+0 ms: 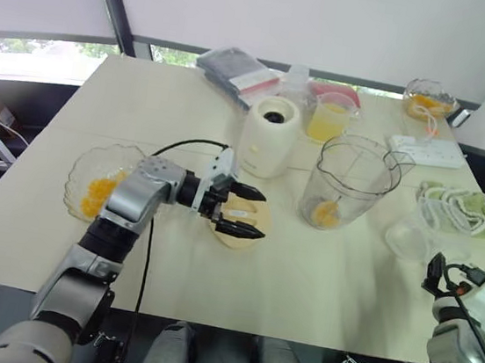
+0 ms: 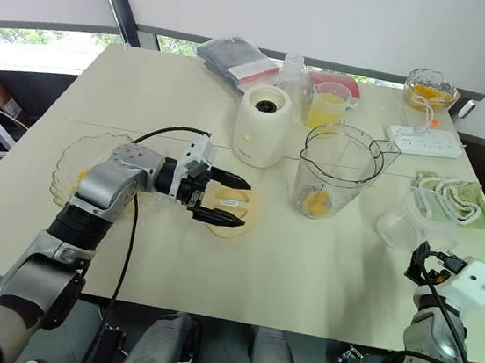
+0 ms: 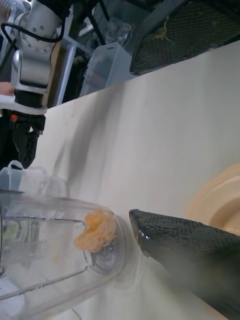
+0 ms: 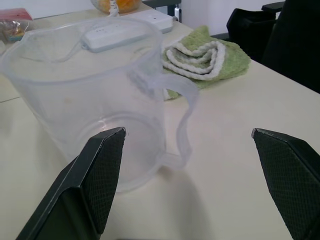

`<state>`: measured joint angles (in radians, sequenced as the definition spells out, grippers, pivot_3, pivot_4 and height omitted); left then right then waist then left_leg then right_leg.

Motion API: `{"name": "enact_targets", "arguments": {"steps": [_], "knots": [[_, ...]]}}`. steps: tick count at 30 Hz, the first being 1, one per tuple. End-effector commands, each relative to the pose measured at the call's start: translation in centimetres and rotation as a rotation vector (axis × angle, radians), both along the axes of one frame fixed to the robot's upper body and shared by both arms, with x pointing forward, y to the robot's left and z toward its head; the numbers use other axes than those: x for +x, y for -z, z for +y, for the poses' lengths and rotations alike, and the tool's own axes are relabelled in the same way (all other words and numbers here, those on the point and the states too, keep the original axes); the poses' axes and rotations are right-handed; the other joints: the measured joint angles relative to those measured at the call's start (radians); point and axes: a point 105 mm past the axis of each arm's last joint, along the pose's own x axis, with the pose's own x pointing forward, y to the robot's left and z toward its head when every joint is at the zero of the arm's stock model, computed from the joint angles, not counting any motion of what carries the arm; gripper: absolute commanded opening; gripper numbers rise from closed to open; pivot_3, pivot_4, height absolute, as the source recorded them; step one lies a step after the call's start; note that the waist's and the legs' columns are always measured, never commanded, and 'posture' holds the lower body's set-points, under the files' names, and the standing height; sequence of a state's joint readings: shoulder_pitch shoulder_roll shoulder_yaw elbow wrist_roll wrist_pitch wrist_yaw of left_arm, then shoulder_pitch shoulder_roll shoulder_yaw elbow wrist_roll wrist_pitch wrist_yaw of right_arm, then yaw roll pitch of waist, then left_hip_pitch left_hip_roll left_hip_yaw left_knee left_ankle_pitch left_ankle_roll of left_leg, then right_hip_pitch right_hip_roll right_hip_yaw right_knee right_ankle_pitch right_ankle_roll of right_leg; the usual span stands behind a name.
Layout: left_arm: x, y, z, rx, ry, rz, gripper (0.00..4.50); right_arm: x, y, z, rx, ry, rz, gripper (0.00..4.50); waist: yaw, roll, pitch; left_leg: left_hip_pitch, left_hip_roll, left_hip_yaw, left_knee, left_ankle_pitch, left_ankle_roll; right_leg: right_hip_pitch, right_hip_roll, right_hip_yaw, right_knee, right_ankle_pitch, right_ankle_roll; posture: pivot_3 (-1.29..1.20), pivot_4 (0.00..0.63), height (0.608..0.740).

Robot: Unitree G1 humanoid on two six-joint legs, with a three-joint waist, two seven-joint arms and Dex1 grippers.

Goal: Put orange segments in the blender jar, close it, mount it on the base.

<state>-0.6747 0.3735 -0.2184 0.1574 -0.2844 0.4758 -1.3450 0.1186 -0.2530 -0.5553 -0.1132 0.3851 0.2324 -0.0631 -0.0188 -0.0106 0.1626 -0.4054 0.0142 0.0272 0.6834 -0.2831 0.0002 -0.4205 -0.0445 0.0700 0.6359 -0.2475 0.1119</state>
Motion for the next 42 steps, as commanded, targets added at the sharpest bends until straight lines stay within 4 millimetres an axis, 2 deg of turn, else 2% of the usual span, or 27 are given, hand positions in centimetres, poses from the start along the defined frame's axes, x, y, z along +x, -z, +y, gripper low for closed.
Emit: {"name": "enact_targets", "arguments": {"steps": [1,11,26,42], "knots": [[-0.2,-0.9,-0.1,-0.018,0.006,-0.032,4.48,0.2,-0.8,-0.7,-0.034,0.028,-0.025,4.23,0.000,0.000,0.000,0.000,0.000,0.000,0.000,0.000,0.000,0.000,0.000,0.000,0.000,0.000,0.000,0.00,0.150,0.740],[-0.3,-0.8,0.0,-0.005,-0.009,-0.042,4.48,0.2,-0.3,-1.0,-0.034,0.037,-0.015,4.23,-0.001,0.000,0.000,0.000,0.000,0.000,0.000,0.000,0.000,0.000,0.000,0.000,0.000,0.000,0.000,0.00,0.150,0.740],[-0.4,-0.4,-0.2,0.018,0.003,-0.066,4.48,0.1,-1.0,-2.8,-0.088,0.106,-0.026,4.23,-0.002,0.000,0.000,0.000,0.000,0.000,0.000,0.000,0.000,0.000,0.000,0.000,0.000,0.000,0.000,0.00,0.150,0.740],[-0.3,-0.2,0.1,0.034,-0.014,-0.090,4.48,1.2,-1.5,-4.2,-0.115,0.154,-0.041,4.23,-0.002,0.001,0.000,0.000,0.000,0.000,0.000,0.000,0.000,0.000,0.000,0.000,-0.001,0.000,-0.001,0.00,0.150,0.740]]}}
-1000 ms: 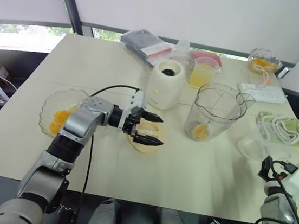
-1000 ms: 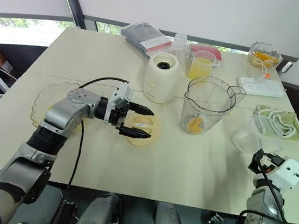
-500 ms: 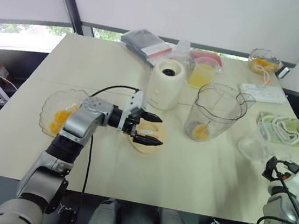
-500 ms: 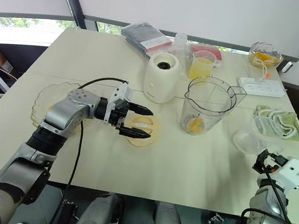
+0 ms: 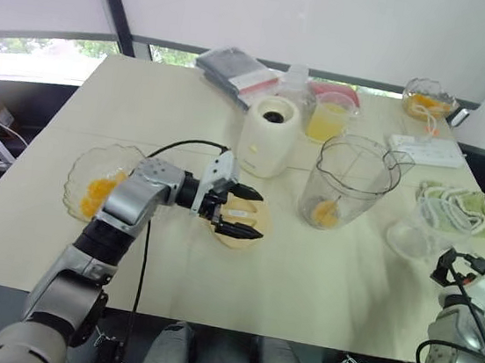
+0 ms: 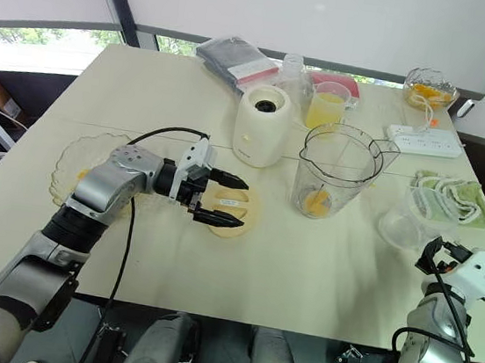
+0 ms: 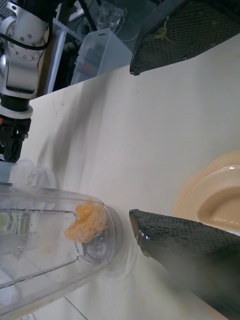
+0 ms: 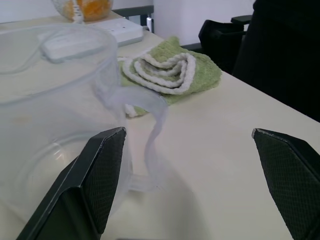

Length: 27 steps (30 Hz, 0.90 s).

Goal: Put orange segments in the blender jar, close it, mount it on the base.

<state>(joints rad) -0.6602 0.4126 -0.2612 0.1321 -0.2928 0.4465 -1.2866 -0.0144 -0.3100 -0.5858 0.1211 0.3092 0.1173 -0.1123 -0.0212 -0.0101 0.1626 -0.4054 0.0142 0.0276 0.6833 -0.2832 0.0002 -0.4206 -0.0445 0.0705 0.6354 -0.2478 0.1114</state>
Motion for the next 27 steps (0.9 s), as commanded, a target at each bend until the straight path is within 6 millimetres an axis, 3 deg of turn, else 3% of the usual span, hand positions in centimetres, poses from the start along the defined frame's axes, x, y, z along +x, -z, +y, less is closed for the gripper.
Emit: {"name": "enact_targets", "arguments": {"steps": [1,10,13,19,27], "knots": [[-0.3,-0.7,0.0,-0.002,0.015,-0.051,4.48,-0.1,-1.7,-1.5,-0.061,0.043,-0.038,4.23,0.000,0.000,0.000,0.000,0.000,0.000,0.000,0.000,0.000,0.000,0.000,0.000,0.000,0.000,0.000,0.00,0.150,0.740],[-0.3,-0.6,-0.1,0.002,0.003,-0.063,4.48,0.3,-1.8,-2.3,-0.059,0.062,-0.044,4.23,0.000,0.000,0.000,0.000,0.000,0.000,0.000,0.000,0.000,0.000,0.000,0.000,0.000,0.000,0.000,0.00,0.150,0.740],[-0.3,-0.5,-0.1,0.006,-0.002,-0.069,4.50,0.4,-1.9,-2.3,-0.058,0.057,-0.046,3.46,0.000,0.000,0.000,0.000,0.000,0.000,0.000,0.000,0.000,0.000,0.000,0.000,0.000,0.000,0.000,0.00,0.150,0.740],[-0.4,-0.5,-0.1,0.008,-0.002,-0.072,4.50,0.7,-2.0,-2.2,-0.061,0.057,-0.048,0.38,0.001,0.000,0.000,0.000,0.000,0.000,0.000,0.000,0.000,0.000,0.000,0.000,0.000,0.000,0.000,0.00,0.150,0.740],[-0.2,-0.5,-0.1,0.008,-0.006,-0.079,4.50,0.6,-3.3,-1.8,-0.073,0.053,-0.088,0.38,0.001,0.000,0.000,0.000,0.000,0.000,0.000,0.000,0.000,0.000,0.000,0.000,-0.001,0.000,0.000,0.00,0.150,0.740]]}}
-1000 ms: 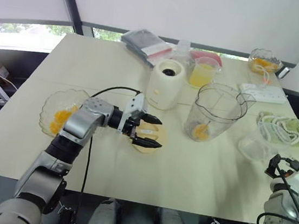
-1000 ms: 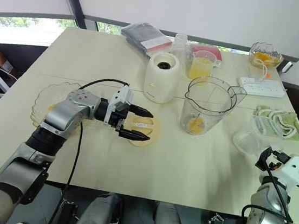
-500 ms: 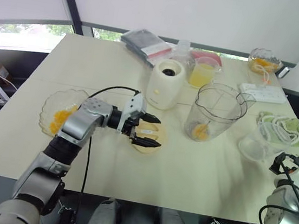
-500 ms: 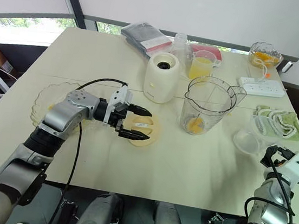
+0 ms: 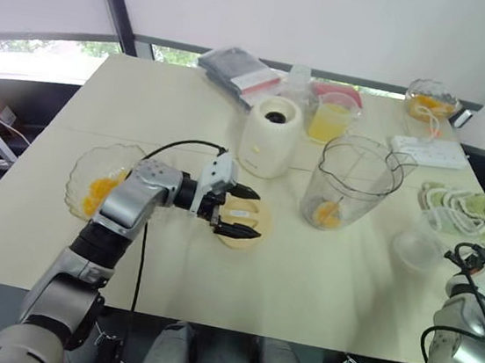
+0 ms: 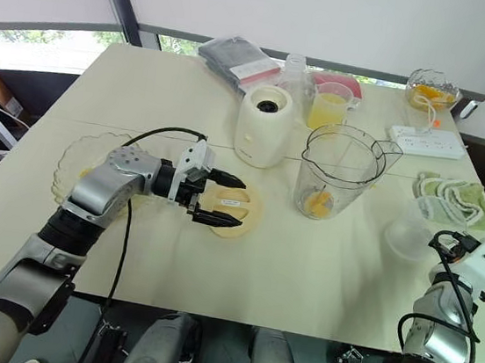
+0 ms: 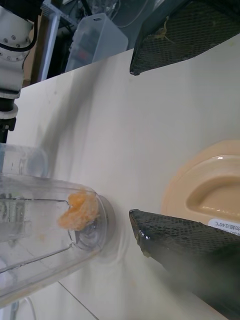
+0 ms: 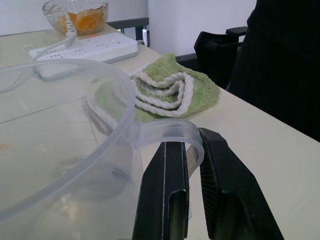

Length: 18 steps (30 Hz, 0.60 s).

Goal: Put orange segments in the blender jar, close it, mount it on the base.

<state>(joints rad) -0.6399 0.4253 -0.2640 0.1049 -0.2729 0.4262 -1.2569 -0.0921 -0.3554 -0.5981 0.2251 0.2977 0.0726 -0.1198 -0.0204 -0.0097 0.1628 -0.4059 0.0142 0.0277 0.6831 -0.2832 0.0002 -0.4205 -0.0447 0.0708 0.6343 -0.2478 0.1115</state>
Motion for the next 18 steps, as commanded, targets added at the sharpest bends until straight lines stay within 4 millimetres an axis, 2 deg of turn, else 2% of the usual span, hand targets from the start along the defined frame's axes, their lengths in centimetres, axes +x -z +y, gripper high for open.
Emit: {"name": "enact_targets", "arguments": {"steps": [1,4,10,18], "knots": [[-0.2,-0.7,-0.4,-0.011,0.020,-0.041,4.50,-0.5,-2.9,-0.4,-0.057,0.023,-0.074,0.38,0.001,0.000,0.000,0.000,0.000,0.000,0.000,0.000,0.000,0.000,0.000,0.000,0.000,0.000,0.000,0.00,0.150,0.740],[0.0,-0.7,-0.4,-0.012,0.016,-0.042,4.50,-0.5,-4.4,0.0,-0.080,0.007,-0.098,0.38,0.000,0.000,0.000,0.000,0.000,0.000,0.000,0.000,0.000,0.000,0.000,0.000,0.000,0.000,0.000,0.00,0.150,0.740],[0.0,-0.2,-0.6,-0.023,-0.004,-0.027,4.50,0.0,-9.3,1.9,-0.163,-0.058,-0.171,0.38,-0.001,0.001,0.001,0.000,0.000,0.000,0.000,0.000,0.000,0.000,0.000,0.000,0.000,0.000,0.000,0.00,0.150,0.740],[2.0,-1.6,-0.8,-0.086,-0.082,-0.028,4.50,0.9,-15.8,3.2,-0.219,-0.111,-0.271,0.38,0.002,0.001,0.001,0.000,0.000,0.000,0.000,0.000,0.000,0.000,0.000,0.000,0.000,0.000,0.000,0.00,0.150,0.740]]}}
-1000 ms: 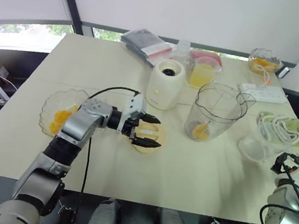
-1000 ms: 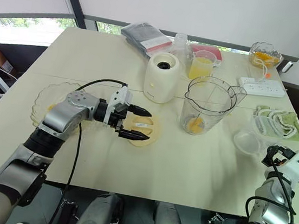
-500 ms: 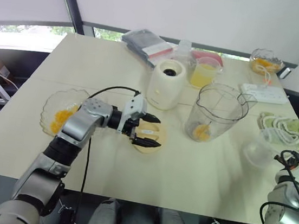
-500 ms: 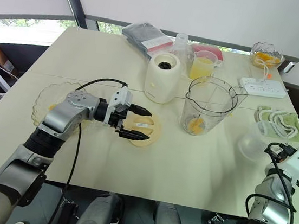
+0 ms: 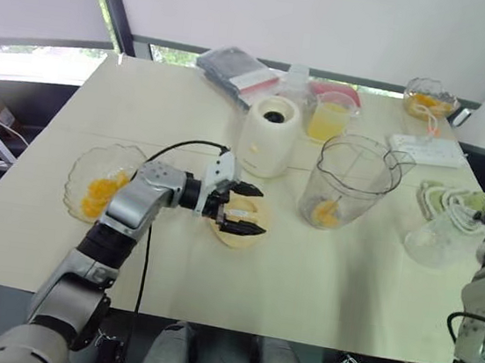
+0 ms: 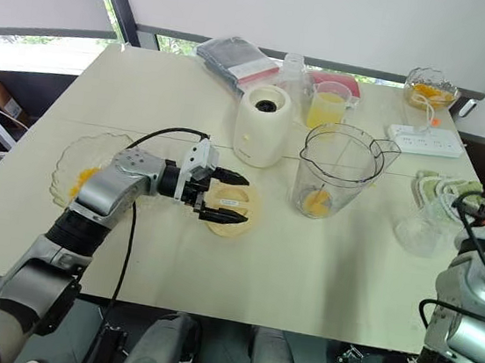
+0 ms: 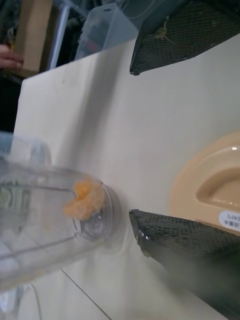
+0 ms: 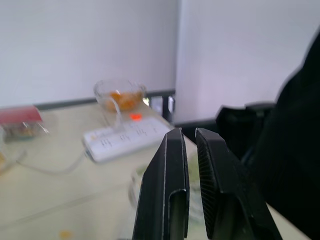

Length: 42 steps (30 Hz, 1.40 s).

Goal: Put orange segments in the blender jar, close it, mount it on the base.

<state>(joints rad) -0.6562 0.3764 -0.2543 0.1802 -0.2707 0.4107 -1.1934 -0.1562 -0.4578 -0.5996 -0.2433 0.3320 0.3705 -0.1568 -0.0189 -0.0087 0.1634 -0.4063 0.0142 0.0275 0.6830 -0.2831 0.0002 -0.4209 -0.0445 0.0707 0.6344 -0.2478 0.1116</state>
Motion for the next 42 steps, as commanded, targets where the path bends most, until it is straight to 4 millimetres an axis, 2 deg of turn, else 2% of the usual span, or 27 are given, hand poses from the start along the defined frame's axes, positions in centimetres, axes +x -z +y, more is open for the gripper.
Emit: {"name": "enact_targets", "arguments": {"steps": [1,4,9,18,21,28,33,37,42], "knots": [[0.9,-2.0,-0.3,-0.046,-0.016,-0.053,4.50,-0.3,-3.8,0.3,-0.017,-0.005,-0.091,0.38,0.001,0.000,0.000,0.000,0.000,0.000,0.000,0.000,0.000,0.000,0.000,0.000,0.000,0.000,0.000,0.00,0.150,0.740],[0.8,-1.9,-0.3,-0.040,-0.006,-0.060,4.50,-0.2,-4.0,0.3,0.006,-0.002,-0.099,0.38,0.002,0.000,0.000,-0.001,0.000,0.000,0.000,0.000,0.000,0.000,0.000,0.000,0.000,0.000,0.001,0.00,0.150,0.740],[0.7,-1.7,-0.2,-0.034,-0.005,-0.061,4.50,-0.7,-3.0,0.1,0.005,0.019,-0.073,0.38,0.003,0.000,0.000,-0.001,0.000,0.000,-0.001,0.000,0.000,-0.001,0.000,0.000,-0.001,0.001,0.002,0.00,0.150,0.740],[0.3,-1.4,-0.5,-0.033,0.000,-0.061,4.50,-3.8,-2.5,-0.9,-0.041,0.114,-0.055,0.38,0.002,0.000,0.000,-0.001,0.000,0.000,-0.001,0.000,0.000,-0.001,0.000,0.000,-0.001,0.001,0.001,0.00,0.150,0.740],[0.2,-1.3,-0.6,-0.035,0.001,-0.057,4.50,-4.6,-1.8,-1.0,-0.019,0.126,-0.034,0.38,0.001,0.000,0.000,-0.001,0.000,0.000,-0.001,0.000,0.000,-0.001,0.000,0.000,-0.001,0.000,0.000,0.00,0.150,0.740],[0.0,-1.1,-0.6,-0.037,0.003,-0.049,4.50,-5.7,2.4,-2.5,0.088,0.173,0.060,0.38,0.000,0.000,0.000,-0.001,0.000,0.000,-0.001,0.000,0.000,-0.001,0.000,0.000,-0.001,0.000,0.000,0.00,0.150,0.740],[-0.2,-0.9,-0.5,-0.033,-0.002,-0.047,4.50,-5.3,5.0,-3.8,0.105,0.180,0.123,0.38,0.000,0.000,0.000,-0.001,0.000,0.000,-0.001,0.000,0.000,-0.001,0.000,0.000,-0.001,0.000,0.000,0.00,0.150,0.740],[-0.4,-0.8,-0.2,-0.027,-0.012,-0.046,4.50,-4.7,8.1,-5.4,0.151,0.191,0.191,0.38,-0.002,0.000,0.000,-0.001,0.000,0.001,-0.001,0.000,0.000,-0.001,0.000,0.000,-0.001,0.000,0.000,0.00,0.150,0.740],[-0.6,-0.8,0.3,-0.016,-0.032,-0.050,4.50,-4.3,10.3,-6.0,0.176,0.186,0.228,0.38,-0.002,0.001,0.000,-0.001,0.000,0.000,-0.001,0.000,0.000,-0.001,0.000,0.000,-0.001,0.000,0.000,0.00,0.150,0.740]]}}
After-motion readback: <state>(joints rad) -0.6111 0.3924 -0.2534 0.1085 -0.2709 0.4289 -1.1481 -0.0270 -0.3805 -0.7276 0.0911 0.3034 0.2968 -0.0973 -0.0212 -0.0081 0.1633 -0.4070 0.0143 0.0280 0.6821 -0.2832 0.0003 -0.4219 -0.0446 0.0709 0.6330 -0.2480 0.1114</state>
